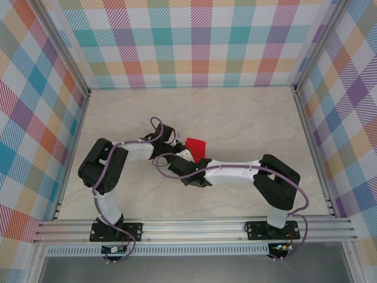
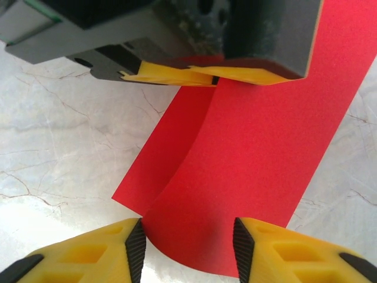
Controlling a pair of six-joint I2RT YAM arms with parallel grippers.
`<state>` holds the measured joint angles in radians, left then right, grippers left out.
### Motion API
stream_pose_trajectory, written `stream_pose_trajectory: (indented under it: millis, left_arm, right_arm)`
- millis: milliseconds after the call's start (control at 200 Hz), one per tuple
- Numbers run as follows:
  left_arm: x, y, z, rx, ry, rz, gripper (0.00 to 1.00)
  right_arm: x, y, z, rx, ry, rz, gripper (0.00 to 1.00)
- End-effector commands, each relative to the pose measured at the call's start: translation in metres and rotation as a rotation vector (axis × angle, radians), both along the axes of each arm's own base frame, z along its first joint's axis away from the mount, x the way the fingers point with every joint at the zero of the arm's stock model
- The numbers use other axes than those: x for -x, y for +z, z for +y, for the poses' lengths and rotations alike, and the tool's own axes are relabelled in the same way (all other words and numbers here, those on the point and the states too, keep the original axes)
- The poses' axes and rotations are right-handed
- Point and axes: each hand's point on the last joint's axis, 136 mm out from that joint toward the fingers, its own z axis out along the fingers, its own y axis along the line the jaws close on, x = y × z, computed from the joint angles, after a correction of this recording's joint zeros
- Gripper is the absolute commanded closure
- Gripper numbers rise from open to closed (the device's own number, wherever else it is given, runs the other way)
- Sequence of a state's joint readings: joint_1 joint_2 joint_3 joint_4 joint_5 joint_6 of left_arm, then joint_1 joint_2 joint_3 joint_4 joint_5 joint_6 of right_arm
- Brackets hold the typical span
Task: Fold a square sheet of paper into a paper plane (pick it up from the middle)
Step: Fold the triangle a second time at the center of the table.
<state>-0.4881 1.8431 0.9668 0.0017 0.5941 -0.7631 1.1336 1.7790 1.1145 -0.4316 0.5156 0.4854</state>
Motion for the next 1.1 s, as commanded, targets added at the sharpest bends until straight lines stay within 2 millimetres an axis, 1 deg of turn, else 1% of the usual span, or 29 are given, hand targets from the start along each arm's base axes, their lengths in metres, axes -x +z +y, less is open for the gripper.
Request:
stream_pose_trajectory:
  millis: [0,230,325,400,495,645,785,895,990,1095]
  left_arm:
    - [-0.004,0.01,0.0,0.013,-0.004,-0.009,0.78]
    - [-0.004,0.012,0.0,0.013,-0.004,-0.01,0.78]
    - [-0.005,0.012,0.0,0.009,-0.004,-0.01,0.78]
    - [-0.004,0.012,0.0,0.008,-0.006,-0.006,0.78]
    - [-0.005,0.012,0.0,0.008,-0.007,-0.006,0.79]
    - [-0.005,0.011,0.0,0.002,-0.007,-0.006,0.79]
    - [-0.006,0.011,0.002,-0.014,-0.001,-0.007,0.79]
    - [-0.008,0.014,0.005,-0.028,0.015,-0.018,0.76]
    - [-0.01,0.016,0.009,-0.052,0.036,-0.03,0.74]
    - [-0.011,0.019,0.016,-0.088,0.062,-0.045,0.69]
  right_arm:
    - [0.0,0.016,-0.003,-0.021,-0.009,-0.033,0.57]
    - [0.0,0.018,-0.005,-0.018,-0.01,-0.032,0.57]
    - [0.0,0.018,-0.006,-0.014,-0.015,-0.034,0.61]
    - [0.0,0.018,-0.007,-0.011,-0.016,-0.035,0.62]
    - [-0.001,0.017,-0.008,-0.007,-0.02,-0.033,0.66]
    - [-0.003,0.019,-0.009,-0.02,-0.021,-0.038,0.76]
    - [-0.003,0.021,-0.01,-0.046,-0.02,-0.029,0.83]
    - [-0.003,0.019,-0.011,-0.07,-0.01,-0.001,0.89]
    - [-0.002,0.018,-0.009,-0.135,0.004,0.054,0.9]
    - [-0.002,0.018,-0.009,-0.226,0.009,0.121,0.91]
